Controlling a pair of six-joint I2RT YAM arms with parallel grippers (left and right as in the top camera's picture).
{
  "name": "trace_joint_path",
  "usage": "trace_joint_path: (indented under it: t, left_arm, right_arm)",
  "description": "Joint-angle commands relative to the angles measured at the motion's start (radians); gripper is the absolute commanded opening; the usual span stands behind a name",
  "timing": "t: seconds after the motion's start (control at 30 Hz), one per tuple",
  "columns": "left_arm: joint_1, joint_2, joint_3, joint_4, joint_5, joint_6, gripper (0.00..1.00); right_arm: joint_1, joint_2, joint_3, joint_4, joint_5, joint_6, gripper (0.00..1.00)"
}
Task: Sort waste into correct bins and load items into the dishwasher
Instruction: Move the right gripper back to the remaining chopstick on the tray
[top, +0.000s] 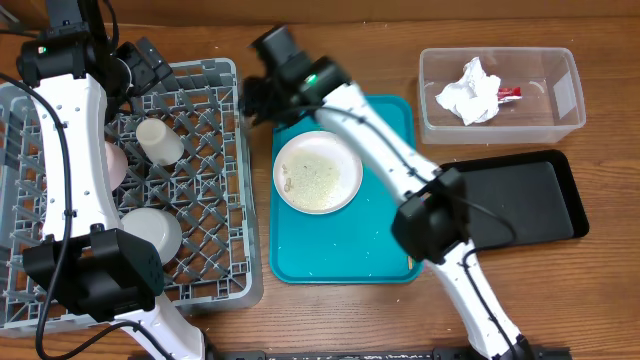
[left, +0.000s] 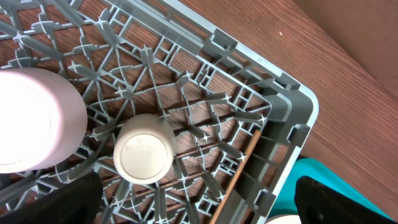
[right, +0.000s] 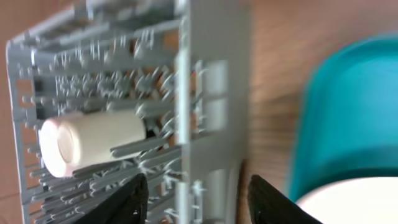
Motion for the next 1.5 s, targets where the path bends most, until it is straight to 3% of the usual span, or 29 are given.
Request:
trace_joint_path:
  t: [0.0,0.3,0.57,0.93,1.47]
  left_arm:
    - [-0.003,0.002,0.006,0.003,-0.009,-0.017,1.0]
    - [-0.003,0.002,0.006,0.003,-0.009,-0.017,1.0]
    - [-0.003,0.002,0.006,0.003,-0.009,-0.017,1.0]
    - [-0.003,0.002,0.006,0.003,-0.009,-0.017,1.0]
    - [-0.003,0.002,0.006,0.003,-0.009,-0.017,1.0]
  right_arm:
    - [-0.098,-0.158,0.011,-0.047,0.058,-0.11,0.56]
    - [-0.278,-0.208,0.007,-0.429,0.116,-0.342,0.59]
    - [-0.296,-0.208,-0.058,-0.676,0.222,-0.347,0.49]
    - [-0.276,-0.208,-0.431,-0.676,0.254,-0.283,0.38]
    - [-0.276,-0.208,-0.594,-0.669,0.238,-0.28,0.43]
